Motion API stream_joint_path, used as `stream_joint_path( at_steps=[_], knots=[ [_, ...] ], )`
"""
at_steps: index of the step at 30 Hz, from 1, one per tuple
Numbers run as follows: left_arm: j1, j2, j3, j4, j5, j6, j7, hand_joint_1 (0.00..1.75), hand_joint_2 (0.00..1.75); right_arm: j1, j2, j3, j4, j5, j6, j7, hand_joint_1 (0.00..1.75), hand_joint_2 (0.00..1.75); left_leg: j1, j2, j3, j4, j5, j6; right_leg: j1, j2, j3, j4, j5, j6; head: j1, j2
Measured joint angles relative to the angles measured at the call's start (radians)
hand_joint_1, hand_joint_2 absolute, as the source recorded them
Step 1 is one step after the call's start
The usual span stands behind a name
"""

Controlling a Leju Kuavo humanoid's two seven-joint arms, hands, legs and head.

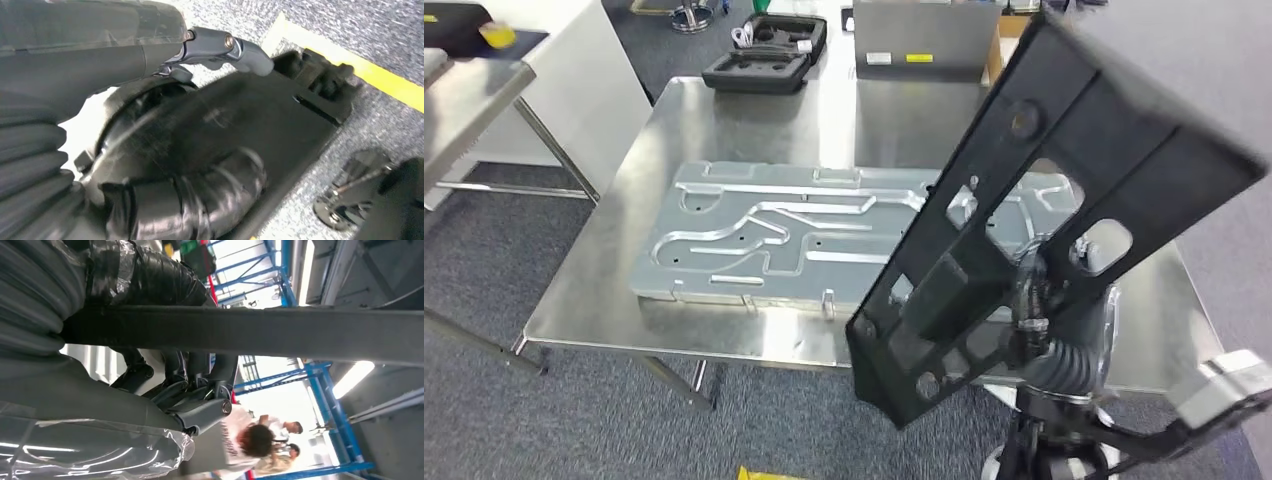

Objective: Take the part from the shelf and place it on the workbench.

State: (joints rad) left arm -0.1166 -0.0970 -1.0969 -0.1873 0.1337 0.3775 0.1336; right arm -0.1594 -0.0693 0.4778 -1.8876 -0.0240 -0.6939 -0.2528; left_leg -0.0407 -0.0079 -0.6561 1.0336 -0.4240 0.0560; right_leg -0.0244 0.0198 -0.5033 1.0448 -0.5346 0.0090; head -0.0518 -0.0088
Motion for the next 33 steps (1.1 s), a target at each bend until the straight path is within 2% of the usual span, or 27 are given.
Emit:
stream_joint_path(
  at_steps=[2,3,4,7,8,9,11,12,13,15,18,20,22,23,24,25,26,27,28,29,30,33],
  knots=[
    [0.000,0.000,-0.002,0.000,-0.011,0.010,-0.005,0.00,1.75,-0.060,-0.038,-0.021,-0.037,0.063,-0.003,0.082,1.71,1.75,-0.002,0.000,0.028,-0.027,0.018,0.007,-0.002,-0.003,0.002,0.020,0.000,0.008,-0.001,0.000],
    [-0.001,-0.001,-0.003,0.000,-0.017,0.012,-0.006,0.00,1.75,-0.096,-0.063,-0.035,-0.056,0.103,-0.003,0.126,1.71,1.75,-0.001,0.002,0.041,-0.034,0.018,0.009,-0.001,-0.005,-0.007,0.044,-0.010,0.010,0.000,0.000],
    [-0.002,-0.002,-0.006,0.000,-0.022,0.011,-0.008,0.00,1.75,-0.133,-0.090,-0.050,-0.073,0.143,-0.001,0.166,1.71,1.75,0.000,0.003,0.051,-0.040,0.017,0.012,0.000,-0.007,-0.027,0.082,-0.029,0.011,0.000,0.000],
    [-0.006,-0.003,-0.017,0.000,-0.030,0.001,-0.027,0.00,1.75,-0.208,-0.174,-0.085,-0.107,0.243,0.010,0.232,1.71,1.75,0.001,0.003,0.057,-0.039,0.007,0.021,0.007,-0.009,-0.127,0.225,-0.098,0.020,0.001,0.000],
    [-0.006,-0.004,-0.019,0.000,-0.031,-0.002,-0.034,0.00,1.75,-0.221,-0.200,-0.095,-0.113,0.269,0.012,0.247,1.71,1.75,0.001,0.001,0.059,-0.037,0.002,0.022,0.007,-0.009,-0.148,0.239,-0.097,0.023,0.002,0.000],
    [-0.007,-0.004,-0.021,0.000,-0.031,-0.003,-0.039,0.00,1.75,-0.232,-0.224,-0.104,-0.115,0.298,0.013,0.263,1.71,1.75,0.002,0.000,0.061,-0.033,-0.003,0.022,0.006,-0.009,-0.155,0.221,-0.073,0.024,0.002,0.000],
    [-0.008,-0.005,-0.022,0.000,-0.031,-0.002,-0.045,0.00,1.75,-0.256,-0.264,-0.117,-0.117,0.379,0.024,0.307,1.71,1.75,0.004,-0.002,0.064,-0.023,-0.016,0.019,0.005,-0.009,-0.132,0.114,0.017,0.026,0.002,0.000],
    [-0.009,-0.006,-0.023,0.000,-0.031,-0.002,-0.047,0.00,1.75,-0.265,-0.281,-0.122,-0.117,0.431,0.034,0.332,1.71,1.75,0.004,-0.002,0.065,-0.016,-0.022,0.016,0.007,-0.009,-0.121,0.058,0.046,0.025,0.002,0.000],
    [-0.009,-0.006,-0.024,0.000,-0.031,-0.002,-0.049,0.00,1.75,-0.273,-0.295,-0.124,-0.117,0.482,0.046,0.357,1.71,1.75,0.004,-0.002,0.061,-0.011,-0.027,0.012,0.010,-0.009,-0.113,0.023,0.063,0.020,0.002,0.000],
    [-0.011,-0.007,-0.025,0.000,-0.030,-0.003,-0.052,0.00,1.75,-0.285,-0.319,-0.127,-0.117,0.580,0.078,0.415,1.71,1.75,0.003,-0.002,0.056,0.000,-0.031,0.005,0.015,-0.009,-0.114,0.003,0.067,0.007,0.000,0.000],
    [-0.013,-0.006,-0.028,0.000,-0.029,-0.002,-0.054,0.00,1.75,-0.314,-0.353,-0.125,-0.113,0.765,0.175,0.517,1.71,1.75,0.004,-0.002,0.042,0.029,-0.048,-0.013,0.008,-0.010,-0.104,-0.002,0.080,-0.008,-0.003,0.000],
    [-0.014,-0.007,-0.029,0.000,-0.028,-0.002,-0.054,0.00,1.75,-0.346,-0.381,-0.113,-0.103,0.909,0.271,0.570,1.71,1.75,0.013,0.000,-0.001,0.116,-0.090,-0.029,0.005,-0.013,-0.098,-0.005,0.080,-0.011,-0.006,0.000],
    [-0.015,-0.007,-0.031,0.000,-0.028,-0.005,-0.054,0.00,1.75,-0.372,-0.406,-0.085,-0.083,1.028,0.359,0.599,1.71,1.75,0.027,0.001,-0.066,0.230,-0.133,-0.041,0.005,-0.016,-0.097,-0.005,0.078,-0.013,-0.008,0.000],
    [-0.015,-0.007,-0.031,0.000,-0.027,-0.007,-0.054,0.00,1.75,-0.384,-0.416,-0.066,-0.070,1.077,0.399,0.606,1.71,1.75,0.032,0.001,-0.086,0.257,-0.137,-0.045,0.005,-0.017,-0.097,-0.005,0.078,-0.013,-0.008,0.000],
    [-0.015,-0.007,-0.032,0.000,-0.027,-0.009,-0.053,0.00,1.75,-0.396,-0.424,-0.046,-0.056,1.120,0.435,0.612,1.71,1.75,0.036,0.001,-0.089,0.251,-0.123,-0.047,0.004,-0.018,-0.096,-0.005,0.077,-0.012,-0.008,0.000],
    [-0.016,-0.007,-0.033,0.000,-0.027,-0.010,-0.053,0.00,1.75,-0.409,-0.432,-0.025,-0.041,1.155,0.464,0.616,1.71,1.75,0.038,0.001,-0.074,0.208,-0.093,-0.048,0.004,-0.018,-0.095,-0.005,0.075,-0.011,-0.009,0.000],
    [-0.016,-0.007,-0.035,0.000,-0.027,-0.011,-0.053,0.00,1.75,-0.422,-0.439,-0.006,-0.028,1.176,0.480,0.618,1.71,1.75,0.040,0.001,-0.046,0.142,-0.055,-0.047,0.003,-0.018,-0.093,-0.005,0.074,-0.010,-0.009,0.000],
    [-0.017,-0.007,-0.036,0.000,-0.027,-0.012,-0.053,0.00,1.75,-0.433,-0.445,0.011,-0.017,1.189,0.494,0.617,1.71,1.75,0.040,0.002,-0.019,0.078,-0.030,-0.045,0.002,-0.019,-0.091,-0.005,0.073,-0.007,-0.009,0.000],
    [-0.018,-0.007,-0.037,0.000,-0.027,-0.012,-0.053,0.00,1.75,-0.442,-0.449,0.026,-0.007,1.199,0.508,0.614,1.71,1.75,0.038,0.002,0.001,0.029,-0.019,-0.043,0.002,-0.019,-0.091,-0.005,0.072,-0.003,-0.009,0.000],
    [-0.019,-0.007,-0.037,0.000,-0.027,-0.012,-0.052,0.00,1.75,-0.451,-0.451,0.042,0.004,1.207,0.527,0.609,1.71,1.75,0.035,0.002,0.013,0.003,-0.015,-0.040,0.001,-0.020,-0.091,-0.006,0.071,0.002,-0.009,0.000],
    [-0.019,-0.007,-0.037,0.000,-0.028,-0.012,-0.052,0.00,1.75,-0.460,-0.452,0.063,0.018,1.217,0.547,0.603,1.71,1.75,0.031,0.002,0.015,-0.003,-0.019,-0.036,0.000,-0.020,-0.091,-0.007,0.070,0.008,-0.008,0.000],
    [-0.020,-0.008,-0.039,0.000,-0.031,-0.012,-0.051,0.00,1.75,-0.481,-0.453,0.144,0.071,1.252,0.584,0.581,1.71,1.75,0.028,0.000,0.031,-0.020,0.000,-0.018,-0.004,-0.021,-0.092,0.002,0.057,0.025,-0.008,0.000]
  ],
)
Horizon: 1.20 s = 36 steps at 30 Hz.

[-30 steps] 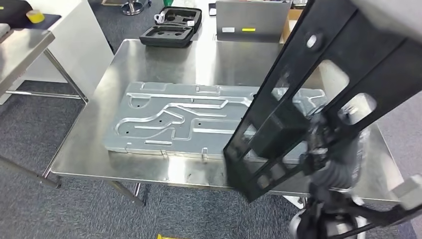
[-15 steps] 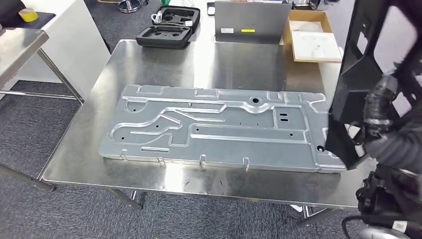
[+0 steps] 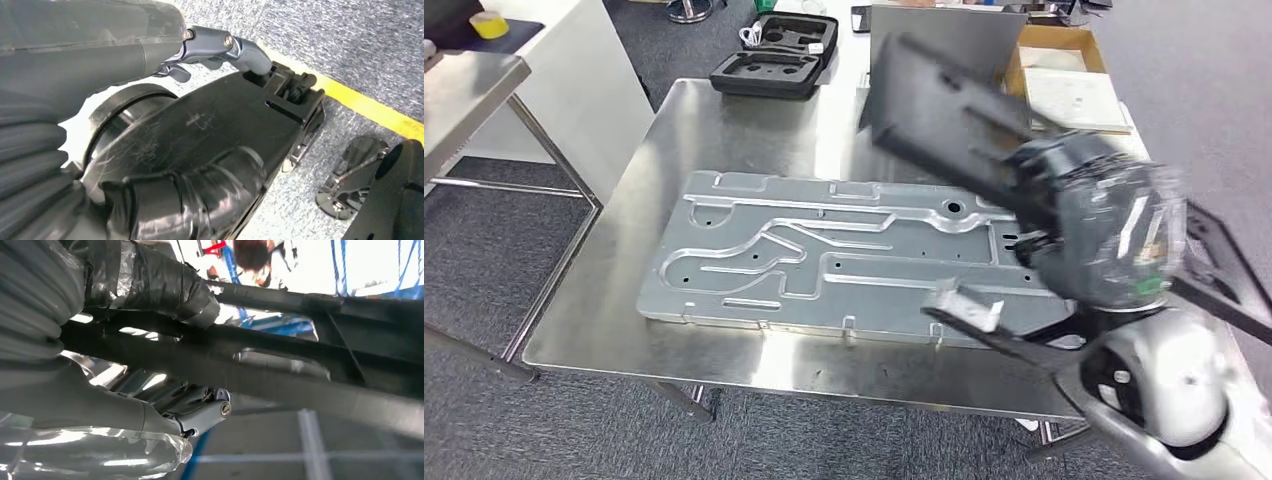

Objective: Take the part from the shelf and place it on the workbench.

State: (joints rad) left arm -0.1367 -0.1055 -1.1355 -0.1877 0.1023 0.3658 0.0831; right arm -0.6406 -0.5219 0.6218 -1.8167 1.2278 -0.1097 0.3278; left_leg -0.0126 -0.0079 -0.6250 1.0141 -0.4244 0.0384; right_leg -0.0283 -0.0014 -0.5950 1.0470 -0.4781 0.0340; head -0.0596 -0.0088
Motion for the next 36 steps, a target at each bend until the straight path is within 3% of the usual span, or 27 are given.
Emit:
stream_joint_path(
  at_steps=[2,4,5,6,8,10,14,16,19,21,22,24,26,30,32,34,36],
  knots=[
    [-0.002,-0.001,-0.003,0.000,-0.005,0.000,-0.001,0.00,1.75,-0.011,0.000,0.047,0.032,0.024,0.003,-0.017,1.71,1.75,0.001,0.000,0.009,-0.011,0.006,0.010,0.001,0.000,-0.034,0.075,-0.043,0.000,0.001,0.000],
    [-0.004,-0.002,-0.007,0.000,-0.009,-0.001,-0.001,0.00,1.75,-0.017,0.001,0.093,0.062,0.046,0.000,-0.034,1.71,1.75,-0.002,-0.001,0.010,-0.010,0.003,0.018,0.005,0.001,-0.099,0.201,-0.094,-0.001,0.001,0.000],
    [-0.004,-0.002,-0.008,0.000,-0.010,-0.002,-0.001,0.00,1.75,-0.017,0.001,0.117,0.075,0.055,-0.001,-0.040,1.71,1.75,-0.003,-0.002,0.010,-0.008,0.001,0.020,0.006,0.001,-0.124,0.245,-0.102,-0.001,0.001,0.000],
    [-0.005,-0.002,-0.008,0.000,-0.011,-0.003,-0.001,0.00,1.75,-0.017,0.001,0.140,0.088,0.061,-0.001,-0.046,1.71,1.75,-0.004,-0.003,0.010,-0.006,-0.001,0.021,0.006,0.001,-0.135,0.254,-0.091,-0.002,0.001,0.000],
    [-0.005,-0.003,-0.009,0.000,-0.013,-0.003,-0.001,0.00,1.75,-0.019,0.001,0.174,0.106,0.068,-0.002,-0.052,1.71,1.75,-0.004,-0.007,0.010,0.005,-0.009,0.020,0.006,0.000,-0.099,0.162,-0.024,-0.003,0.001,0.000],
    [-0.006,-0.003,-0.010,0.000,-0.016,-0.003,-0.001,0.00,1.75,-0.024,0.001,0.194,0.120,0.073,-0.002,-0.055,1.71,1.75,-0.006,-0.010,0.005,0.021,-0.019,0.013,0.008,0.000,-0.048,0.050,0.020,-0.007,0.001,0.000],
    [-0.008,-0.003,-0.012,0.000,-0.021,-0.003,-0.001,0.00,1.75,-0.034,0.002,0.237,0.158,0.090,0.010,-0.085,1.71,1.75,-0.009,-0.012,-0.001,0.028,-0.026,-0.003,0.010,0.002,-0.031,0.009,0.026,-0.021,-0.001,0.000],
    [-0.008,-0.003,-0.014,0.000,-0.021,-0.002,-0.005,0.00,1.75,-0.036,0.002,0.263,0.182,0.099,0.014,-0.105,1.71,1.75,-0.007,-0.010,-0.013,0.057,-0.049,-0.014,0.006,0.000,-0.025,0.001,0.029,-0.029,-0.003,0.000],
    [-0.007,-0.002,-0.015,0.000,-0.007,0.015,-0.066,0.00,1.75,-0.035,0.001,0.296,0.219,0.105,0.021,-0.112,1.71,1.75,0.003,-0.006,-0.091,0.221,-0.127,-0.033,0.006,-0.003,-0.022,-0.002,0.030,-0.034,-0.007,0.000],
    [-0.006,-0.002,-0.014,-0.002,0.001,0.040,-0.133,0.00,1.75,-0.025,-0.002,0.314,0.243,0.102,0.028,-0.110,1.71,1.75,0.009,-0.004,-0.124,0.282,-0.134,-0.038,0.007,-0.003,-0.022,-0.002,0.029,-0.034,-0.007,0.000],
    [-0.007,-0.002,-0.014,-0.004,0.002,0.050,-0.157,0.00,1.75,-0.019,-0.005,0.321,0.252,0.099,0.031,-0.108,1.71,1.75,0.011,-0.003,-0.114,0.259,-0.112,-0.039,0.007,-0.002,-0.021,-0.002,0.028,-0.034,-0.007,0.000],
    [-0.008,-0.002,-0.014,-0.006,0.002,0.065,-0.183,0.00,1.75,-0.011,-0.014,0.328,0.261,0.095,0.035,-0.101,1.71,1.75,0.014,-0.002,-0.054,0.136,-0.049,-0.035,0.005,0.002,-0.018,-0.002,0.026,-0.031,-0.007,0.000],
    [-0.009,-0.003,-0.014,-0.007,0.002,0.078,-0.195,0.00,1.75,-0.009,-0.026,0.330,0.267,0.095,0.046,-0.093,1.71,1.75,0.011,-0.002,-0.003,0.038,-0.022,-0.029,0.006,0.005,-0.018,-0.003,0.026,-0.024,-0.006,0.000],
    [-0.009,-0.003,-0.014,-0.009,0.005,0.108,-0.216,0.00,1.75,0.015,-0.069,0.330,0.275,0.083,0.102,-0.082,0.00,0.00,0.003,-0.003,0.016,0.005,-0.017,-0.006,0.000,0.006,-0.013,-0.010,0.024,0.001,-0.005,0.000],
    [-0.010,-0.003,-0.014,-0.010,0.007,0.119,-0.224,0.00,1.75,0.034,-0.102,0.328,0.279,0.063,0.130,-0.074,0.00,0.00,0.004,-0.002,0.026,-0.007,-0.012,0.009,0.001,0.006,-0.036,0.046,-0.013,0.006,-0.003,0.000],
    [-0.009,-0.003,-0.014,-0.011,0.010,0.119,-0.228,0.00,1.75,0.054,-0.128,0.327,0.286,0.046,0.143,-0.067,0.00,0.00,0.002,-0.001,0.029,-0.009,-0.013,0.018,0.003,0.006,-0.098,0.174,-0.075,0.007,-0.002,0.000],
    [-0.008,-0.003,-0.014,-0.011,0.013,0.112,-0.229,0.00,1.75,0.076,-0.146,0.326,0.292,0.037,0.145,-0.065,0.00,0.00,-0.002,0.001,0.028,-0.008,-0.015,0.021,0.006,0.006,-0.150,0.269,-0.103,0.009,-0.002,0.000]
  ],
)
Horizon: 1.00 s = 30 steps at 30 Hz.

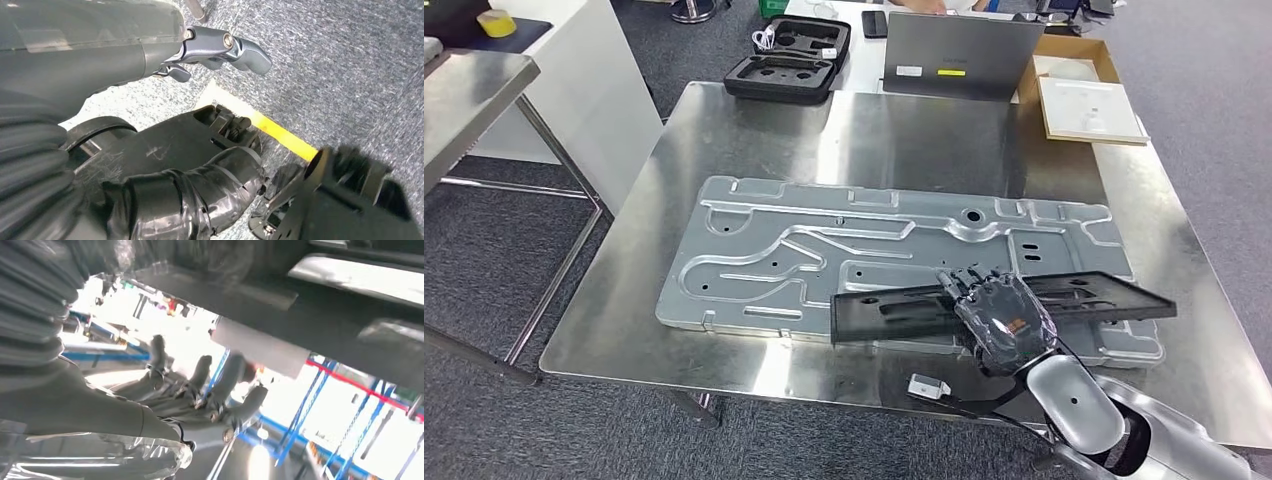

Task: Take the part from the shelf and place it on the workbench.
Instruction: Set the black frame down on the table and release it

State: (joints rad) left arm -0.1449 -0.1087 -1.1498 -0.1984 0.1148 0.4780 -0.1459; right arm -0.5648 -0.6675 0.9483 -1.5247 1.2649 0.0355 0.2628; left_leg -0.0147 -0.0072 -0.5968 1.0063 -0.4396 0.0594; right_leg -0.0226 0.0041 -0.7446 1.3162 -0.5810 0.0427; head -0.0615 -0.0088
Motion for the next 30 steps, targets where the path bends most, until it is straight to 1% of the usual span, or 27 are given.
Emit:
stream_joint_path(
  at_steps=[1,2,3,4,5,6,8,9,10,11,12,14,15,16,17,18,19,20,21,23,25,26,27,28,29,30],
  knots=[
    [0.000,0.000,0.000,0.000,0.000,-0.003,0.000,0.00,1.75,0.010,-0.008,0.000,0.002,-0.004,0.000,0.001,0.00,0.00,-0.001,0.000,0.000,0.002,-0.001,0.001,0.001,0.000,0.000,-0.005,0.014,0.000,0.000,0.000],
    [0.000,0.000,0.000,0.000,0.000,-0.005,0.000,0.00,1.75,0.017,-0.016,0.000,0.005,-0.007,0.000,0.004,0.00,0.00,-0.002,0.000,0.000,0.006,-0.003,0.001,0.001,0.000,0.022,-0.050,0.044,-0.002,0.000,0.000],
    [0.000,0.000,0.000,-0.001,0.000,-0.007,0.000,0.00,1.31,0.022,-0.024,-0.002,0.007,-0.010,0.000,0.008,0.00,0.00,-0.002,0.000,0.000,0.011,-0.007,0.000,0.002,-0.001,0.057,-0.118,0.080,-0.003,0.000,0.000],
    [0.000,0.000,0.000,-0.001,-0.001,-0.008,0.000,0.00,0.87,0.025,-0.031,-0.003,0.008,-0.014,0.000,0.014,0.00,0.00,-0.004,0.000,-0.001,0.017,-0.011,-0.002,0.003,-0.001,0.092,-0.186,0.107,-0.006,0.000,0.000],
    [0.000,0.000,0.000,-0.001,-0.002,-0.009,0.002,0.00,0.44,0.029,-0.037,-0.005,0.010,-0.018,0.000,0.019,0.00,0.00,-0.005,-0.001,-0.003,0.024,-0.015,-0.006,0.004,0.000,0.118,-0.235,0.122,-0.009,0.000,0.000],
    [0.000,0.000,0.000,-0.001,-0.004,-0.010,0.004,0.00,0.00,0.034,-0.042,-0.006,0.011,-0.021,-0.001,0.023,0.00,0.00,-0.006,-0.001,-0.004,0.028,-0.018,-0.010,0.006,0.000,0.131,-0.260,0.126,-0.013,-0.001,0.000],
    [0.000,0.000,0.000,-0.001,-0.008,-0.014,0.014,0.00,0.00,0.048,-0.053,-0.010,0.013,-0.023,0.000,0.028,0.00,0.00,-0.007,-0.002,-0.006,0.029,-0.019,-0.017,0.010,0.001,0.134,-0.268,0.126,-0.022,-0.001,0.000],
    [0.000,0.001,0.000,-0.001,-0.010,-0.017,0.022,0.00,0.00,0.054,-0.057,-0.011,0.014,-0.023,0.004,0.028,0.00,0.00,-0.006,-0.001,-0.007,0.031,-0.021,-0.021,0.008,0.001,0.135,-0.270,0.128,-0.026,-0.001,0.000],
    [0.000,0.001,0.000,-0.001,-0.013,-0.021,0.030,0.00,0.00,0.058,-0.062,-0.011,0.014,-0.022,0.009,0.025,0.00,0.00,-0.005,0.000,-0.012,0.042,-0.030,-0.027,0.006,0.001,0.136,-0.273,0.131,-0.031,-0.001,0.000],
    [0.000,0.001,0.000,-0.001,-0.016,-0.025,0.040,0.00,0.00,0.060,-0.064,-0.012,0.015,-0.021,0.014,0.021,0.00,0.00,-0.004,0.000,-0.022,0.068,-0.048,-0.032,0.004,0.001,0.137,-0.275,0.132,-0.034,-0.003,0.000],
    [0.000,0.002,0.000,-0.001,-0.019,-0.028,0.050,0.00,0.00,0.063,-0.066,-0.012,0.015,-0.020,0.018,0.017,0.00,0.00,-0.001,0.001,-0.042,0.111,-0.074,-0.039,0.002,0.000,0.138,-0.277,0.133,-0.038,-0.004,0.000],
    [0.000,0.002,0.000,-0.001,-0.023,-0.033,0.066,0.00,0.00,0.074,-0.069,-0.012,0.017,-0.020,0.018,0.010,0.00,0.00,0.005,0.001,-0.094,0.225,-0.127,-0.049,0.004,-0.002,0.138,-0.277,0.133,-0.041,-0.006,0.000],
    [0.000,0.002,0.000,-0.001,-0.024,-0.035,0.071,0.00,0.00,0.084,-0.069,-0.012,0.019,-0.020,0.014,0.010,0.00,0.00,0.007,0.001,-0.114,0.266,-0.139,-0.051,0.004,-0.003,0.138,-0.277,0.133,-0.042,-0.006,0.000],
    [0.000,0.003,0.000,-0.001,-0.027,-0.037,0.076,0.00,0.00,0.094,-0.070,-0.012,0.021,-0.018,0.005,0.010,0.00,0.00,0.009,0.002,-0.120,0.277,-0.134,-0.052,0.004,-0.005,0.138,-0.277,0.132,-0.042,-0.006,0.000],
    [0.000,0.003,0.000,-0.001,-0.030,-0.038,0.079,0.00,0.00,0.104,-0.070,-0.012,0.024,-0.014,-0.007,0.011,0.00,0.00,0.009,0.002,-0.108,0.252,-0.112,-0.051,0.004,-0.005,0.138,-0.277,0.132,-0.042,-0.006,0.000],
    [0.000,0.004,0.000,-0.001,-0.033,-0.039,0.082,0.00,0.00,0.110,-0.070,-0.013,0.026,-0.010,-0.019,0.012,0.00,0.00,0.009,0.002,-0.078,0.194,-0.078,-0.048,0.004,-0.005,0.139,-0.276,0.132,-0.042,-0.006,0.000],
    [0.000,0.004,0.000,-0.001,-0.035,-0.039,0.084,0.00,0.00,0.114,-0.070,-0.014,0.027,-0.005,-0.028,0.012,0.00,0.00,0.008,0.001,-0.044,0.127,-0.053,-0.044,0.004,-0.005,0.139,-0.277,0.132,-0.041,-0.006,0.000],
    [-0.001,0.004,0.000,-0.001,-0.037,-0.040,0.086,0.00,0.00,0.114,-0.070,-0.015,0.027,-0.002,-0.032,0.013,0.00,0.00,0.006,0.001,-0.014,0.069,-0.034,-0.040,0.004,-0.004,0.139,-0.277,0.133,-0.039,-0.006,0.000],
    [-0.001,0.004,0.000,-0.001,-0.038,-0.040,0.088,0.00,0.00,0.115,-0.070,-0.017,0.027,-0.001,-0.034,0.013,0.00,0.00,0.003,0.001,0.004,0.033,-0.026,-0.036,0.004,-0.003,0.139,-0.277,0.134,-0.034,-0.006,0.000],
    [-0.001,0.004,0.000,-0.001,-0.042,-0.042,0.091,0.00,0.00,0.118,-0.070,-0.019,0.026,0.001,-0.035,0.013,0.00,0.00,-0.004,0.000,0.010,0.018,-0.026,-0.028,0.001,-0.003,0.139,-0.281,0.136,-0.022,-0.005,0.000],
    [-0.002,0.003,0.000,-0.002,-0.047,-0.045,0.094,0.00,0.00,0.121,-0.070,-0.021,0.023,0.006,-0.039,0.011,0.00,0.00,-0.001,0.001,0.017,0.002,-0.015,-0.016,-0.002,-0.004,0.136,-0.277,0.132,-0.012,-0.005,0.000],
    [-0.002,0.003,0.000,-0.002,-0.049,-0.047,0.094,0.00,0.00,0.122,-0.071,-0.022,0.020,0.010,-0.043,0.010,0.00,0.00,0.000,0.001,0.022,-0.007,-0.010,-0.010,-0.002,-0.004,0.129,-0.259,0.118,-0.009,-0.004,0.000],
    [-0.002,0.002,0.000,-0.002,-0.051,-0.049,0.095,0.00,0.00,0.122,-0.071,-0.022,0.017,0.014,-0.046,0.009,0.00,0.00,0.003,0.002,0.026,-0.014,-0.006,-0.005,-0.001,-0.004,0.112,-0.220,0.094,-0.008,-0.002,0.000],
    [-0.002,0.002,0.000,-0.003,-0.052,-0.050,0.095,0.00,0.00,0.124,-0.071,-0.022,0.014,0.018,-0.050,0.008,0.00,0.00,0.001,0.003,0.027,-0.015,-0.005,-0.002,0.000,-0.004,0.088,-0.165,0.063,-0.008,-0.002,0.000],
    [-0.002,0.002,0.000,-0.003,-0.052,-0.052,0.095,0.00,0.00,0.126,-0.070,-0.022,0.012,0.021,-0.053,0.008,0.00,0.00,0.001,0.003,0.026,-0.014,-0.005,0.000,0.001,-0.003,0.058,-0.099,0.032,-0.008,-0.001,0.000],
    [-0.002,0.002,0.000,-0.003,-0.052,-0.054,0.095,0.00,0.00,0.130,-0.070,-0.022,0.009,0.025,-0.057,0.008,0.00,0.00,0.000,0.003,0.024,-0.012,-0.006,0.002,0.001,-0.003,0.031,-0.044,0.012,-0.006,-0.002,0.000]
  ],
)
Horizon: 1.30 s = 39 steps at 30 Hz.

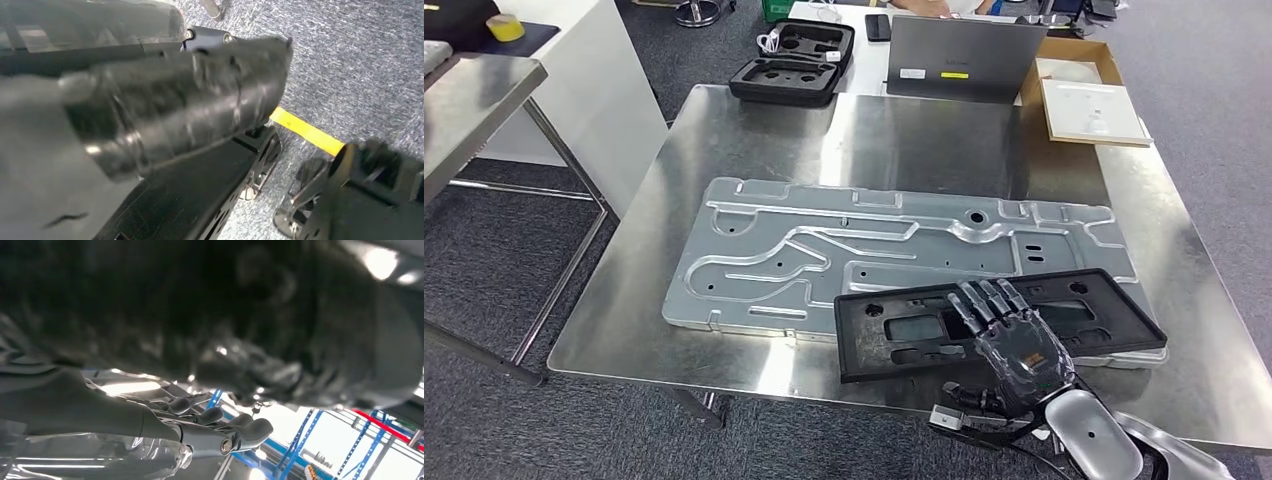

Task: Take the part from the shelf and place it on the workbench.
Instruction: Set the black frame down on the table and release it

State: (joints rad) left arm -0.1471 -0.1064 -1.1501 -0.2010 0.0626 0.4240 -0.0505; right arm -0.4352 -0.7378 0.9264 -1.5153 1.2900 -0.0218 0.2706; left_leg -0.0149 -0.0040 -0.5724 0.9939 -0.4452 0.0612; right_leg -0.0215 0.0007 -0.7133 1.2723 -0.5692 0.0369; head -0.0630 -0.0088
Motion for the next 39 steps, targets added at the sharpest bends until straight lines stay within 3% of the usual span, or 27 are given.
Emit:
stream_joint_path(
  at_steps=[1,2,3,5,7,10,12,14,16,17,18,21,23,31,32,35,36,38,39],
  knots=[
    [0.000,0.000,0.000,0.000,0.000,-0.002,0.000,0.00,0.00,0.004,0.000,0.000,-0.003,0.005,-0.007,0.000,0.00,0.00,-0.001,0.000,-0.002,0.003,-0.001,0.000,0.000,0.000,-0.014,0.028,-0.003,0.002,0.000,0.000],
    [0.000,0.000,0.000,0.000,0.000,-0.004,0.001,0.00,0.00,0.006,0.001,0.000,-0.007,0.011,-0.018,0.001,0.00,0.00,-0.001,-0.001,-0.004,0.007,-0.003,0.000,-0.001,0.000,-0.009,0.018,0.013,0.003,0.000,0.000],
    [0.000,0.000,0.000,0.000,0.000,-0.006,0.001,0.00,0.00,0.008,0.002,0.000,-0.013,0.019,-0.030,0.002,0.00,0.00,0.000,-0.001,-0.005,0.011,-0.005,-0.001,-0.003,-0.001,0.008,-0.016,0.037,0.004,0.000,0.000],
    [-0.001,0.000,0.000,0.000,0.000,-0.008,0.000,0.00,0.00,0.007,0.007,0.000,-0.033,0.048,-0.060,0.005,0.00,0.00,0.000,-0.003,-0.009,0.028,-0.015,-0.010,-0.004,0.000,0.075,-0.146,0.087,0.005,0.001,0.000],
    [-0.002,0.000,0.000,0.000,0.000,-0.008,-0.002,0.00,0.00,0.004,0.013,0.000,-0.066,0.092,-0.068,0.005,0.00,0.00,-0.003,-0.004,-0.015,0.043,-0.024,-0.020,-0.002,0.002,0.113,-0.218,0.104,-0.002,0.000,0.000],
    [-0.003,0.000,0.000,0.000,0.001,-0.006,-0.003,0.00,0.00,-0.003,0.020,0.000,-0.117,0.148,-0.044,0.001,0.00,0.00,-0.002,-0.004,-0.020,0.049,-0.028,-0.030,0.000,0.004,0.109,-0.217,0.109,-0.018,0.000,0.000],
    [-0.003,0.001,0.000,0.000,0.003,-0.006,-0.003,0.00,0.00,-0.010,0.024,0.000,-0.147,0.163,-0.041,0.003,0.00,0.00,0.000,-0.003,-0.040,0.098,-0.067,-0.041,-0.003,0.001,0.109,-0.220,0.114,-0.028,-0.002,0.000],
    [-0.002,0.001,0.000,0.000,0.007,-0.008,-0.004,0.00,0.00,-0.014,0.028,-0.002,-0.180,0.172,-0.062,0.013,0.00,0.00,0.005,-0.002,-0.091,0.221,-0.139,-0.052,-0.002,-0.002,0.106,-0.219,0.118,-0.032,-0.004,0.000],
    [-0.002,0.001,0.000,0.000,0.009,-0.010,-0.007,0.00,0.00,-0.010,0.035,-0.005,-0.211,0.178,-0.102,0.029,0.00,0.00,0.008,-0.002,-0.133,0.323,-0.179,-0.055,0.000,-0.005,0.100,-0.217,0.119,-0.034,-0.004,0.000],
    [-0.002,0.001,0.000,0.000,0.010,-0.011,-0.008,0.00,0.00,-0.006,0.040,-0.007,-0.226,0.183,-0.126,0.038,0.00,0.00,0.008,-0.002,-0.131,0.327,-0.172,-0.053,0.001,-0.006,0.098,-0.216,0.120,-0.035,-0.004,0.000],
    [-0.002,0.001,0.000,0.000,0.010,-0.011,-0.010,0.00,0.00,-0.001,0.045,-0.011,-0.241,0.188,-0.148,0.045,0.00,0.00,0.008,-0.002,-0.107,0.288,-0.148,-0.050,0.002,-0.006,0.097,-0.215,0.121,-0.035,-0.004,0.000],
    [-0.003,0.001,0.000,0.000,0.010,-0.012,-0.011,0.00,0.00,0.012,0.061,-0.025,-0.287,0.206,-0.196,0.059,0.00,0.00,0.004,-0.003,0.004,0.089,-0.068,-0.039,0.002,-0.005,0.096,-0.215,0.127,-0.028,-0.003,0.000],
    [-0.003,0.001,0.000,0.000,0.010,-0.013,-0.010,0.00,0.00,0.020,0.069,-0.032,-0.310,0.217,-0.213,0.062,0.00,0.00,-0.002,-0.004,0.026,0.041,-0.057,-0.033,0.001,-0.004,0.094,-0.218,0.136,-0.017,-0.003,0.000],
    [-0.003,0.001,0.000,0.000,0.011,-0.017,-0.009,0.00,0.00,0.036,0.079,-0.040,-0.337,0.228,-0.233,0.064,0.00,0.00,-0.006,-0.004,0.020,0.032,-0.037,-0.019,-0.003,-0.004,0.091,-0.227,0.149,0.000,-0.002,0.000],
    [-0.004,0.001,0.000,0.000,0.011,-0.019,-0.009,0.00,0.00,0.041,0.081,-0.044,-0.346,0.231,-0.239,0.065,0.00,0.00,-0.005,-0.002,0.015,0.024,-0.026,-0.013,-0.002,-0.003,0.083,-0.209,0.126,0.002,-0.002,0.000],
    [-0.005,0.000,0.000,0.000,0.020,-0.037,-0.003,0.00,0.00,0.084,0.091,-0.067,-0.393,0.255,-0.278,0.084,0.00,0.00,-0.005,0.002,-0.039,0.013,0.025,0.003,0.002,-0.002,0.036,-0.010,-0.018,0.004,0.000,0.000],
    [-0.005,0.000,0.000,0.000,0.026,-0.043,0.000,0.00,0.00,0.099,0.092,-0.076,-0.408,0.263,-0.291,0.096,0.00,0.00,-0.006,0.002,-0.059,0.015,0.038,0.003,0.003,-0.002,0.048,0.015,-0.029,0.004,0.000,0.000],
    [-0.004,0.000,0.000,0.000,0.037,-0.047,0.004,0.00,0.00,0.115,0.092,-0.096,-0.433,0.273,-0.304,0.120,0.00,0.00,-0.006,0.002,-0.086,0.024,0.054,0.001,0.004,-0.002,0.139,-0.105,0.015,-0.001,0.000,0.000],
    [-0.003,0.000,0.000,0.000,0.041,-0.047,0.005,0.00,0.00,0.121,0.092,-0.107,-0.445,0.275,-0.310,0.131,0.00,0.00,-0.007,0.002,-0.096,0.028,0.061,-0.003,0.007,-0.002,0.182,-0.170,0.023,-0.004,0.000,0.000]
  ],
)
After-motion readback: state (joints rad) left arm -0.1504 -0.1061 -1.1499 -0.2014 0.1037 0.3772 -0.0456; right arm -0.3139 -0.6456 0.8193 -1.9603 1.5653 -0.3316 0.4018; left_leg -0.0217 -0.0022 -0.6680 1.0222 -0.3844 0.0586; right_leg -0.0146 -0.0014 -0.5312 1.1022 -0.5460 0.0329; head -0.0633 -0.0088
